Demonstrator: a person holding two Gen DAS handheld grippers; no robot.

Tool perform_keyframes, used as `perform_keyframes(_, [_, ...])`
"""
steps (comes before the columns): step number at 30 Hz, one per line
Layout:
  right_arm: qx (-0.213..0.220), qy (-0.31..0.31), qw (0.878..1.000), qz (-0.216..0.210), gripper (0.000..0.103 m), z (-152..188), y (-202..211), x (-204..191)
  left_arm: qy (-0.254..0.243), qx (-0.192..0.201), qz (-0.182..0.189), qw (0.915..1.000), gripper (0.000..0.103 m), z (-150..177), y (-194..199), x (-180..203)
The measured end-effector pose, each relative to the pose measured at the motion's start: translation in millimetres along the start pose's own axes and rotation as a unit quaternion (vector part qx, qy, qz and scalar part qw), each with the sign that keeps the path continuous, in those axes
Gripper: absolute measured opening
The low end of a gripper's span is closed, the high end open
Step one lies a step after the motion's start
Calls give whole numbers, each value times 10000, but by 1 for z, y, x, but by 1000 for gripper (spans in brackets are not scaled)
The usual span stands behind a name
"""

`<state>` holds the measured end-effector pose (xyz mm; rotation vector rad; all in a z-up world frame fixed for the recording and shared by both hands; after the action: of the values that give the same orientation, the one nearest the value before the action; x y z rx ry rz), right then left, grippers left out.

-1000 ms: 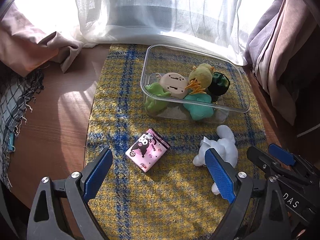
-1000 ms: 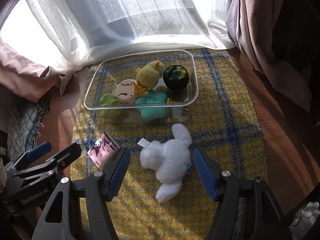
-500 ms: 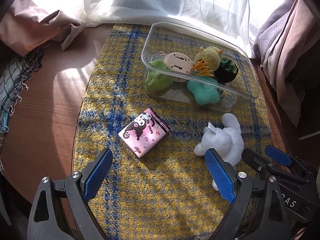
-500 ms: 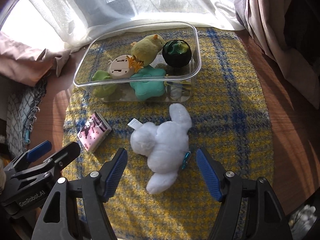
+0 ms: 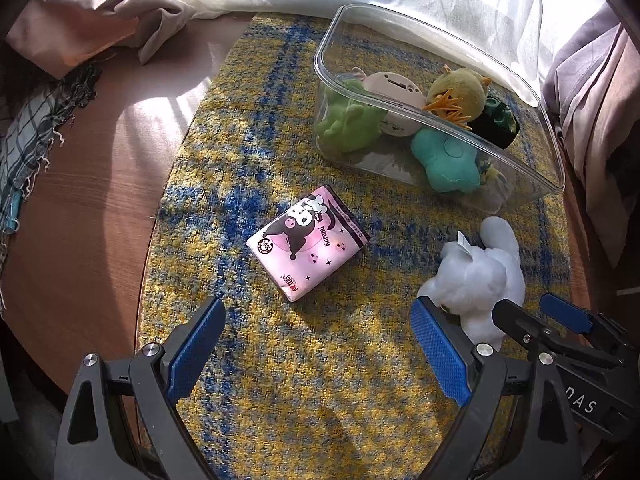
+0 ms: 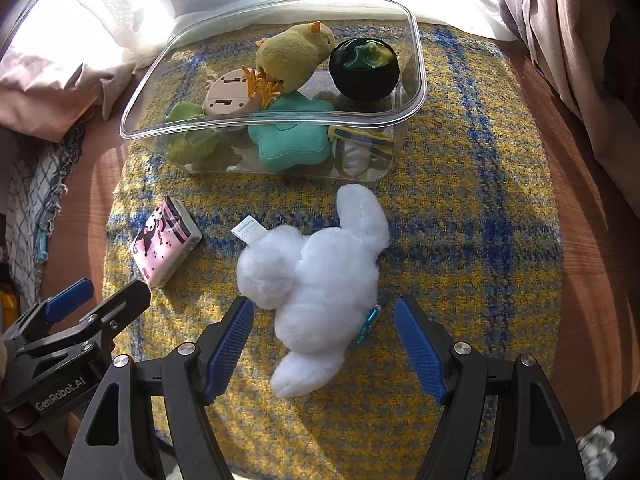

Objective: Organize objects
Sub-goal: 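Close the right gripper on the white plush bunny while the left moves toward the pink tissue pack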

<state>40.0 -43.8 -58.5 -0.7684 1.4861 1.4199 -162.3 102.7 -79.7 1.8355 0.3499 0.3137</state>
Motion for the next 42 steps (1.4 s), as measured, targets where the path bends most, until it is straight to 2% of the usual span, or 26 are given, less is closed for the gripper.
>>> perform_keyframes(13, [-456, 375, 9982, -49, 74, -1, -34, -3, 164, -274, -196, 9993, 95, 6, -23, -5])
perform_keyframes(23, [-433, 513, 9977, -23, 74, -2, -44, -9, 68, -382, -192, 9991, 95, 9, -30, -8])
perform_keyframes(25, [-397, 482, 9980, -22, 72, -1, -43, -9, 6, -402, -187, 9990, 95, 9, -31, -8])
perform_keyframes(27, [-337, 415, 9986, -17, 63, 0, -40, -9, -32, -434, -131, 9990, 95, 9, -33, -9])
perform_keyframes(42, [23, -304, 9994, -132, 60, 10, -19, -4, -1051, -486, 205, 9931, 92, -5, -36, 5])
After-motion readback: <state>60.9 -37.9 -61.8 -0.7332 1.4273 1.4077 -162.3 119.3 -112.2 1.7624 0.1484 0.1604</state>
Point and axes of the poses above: each gripper's, at about its wrist camera, not at the fingertips, and y roughly against the way its jaws point, x to its right, z to its underside, the point moved 2 cm from there along -y, roughly the way its jaws point, and after that the axes turned 4 degrees about x, right-handed, at the moved point
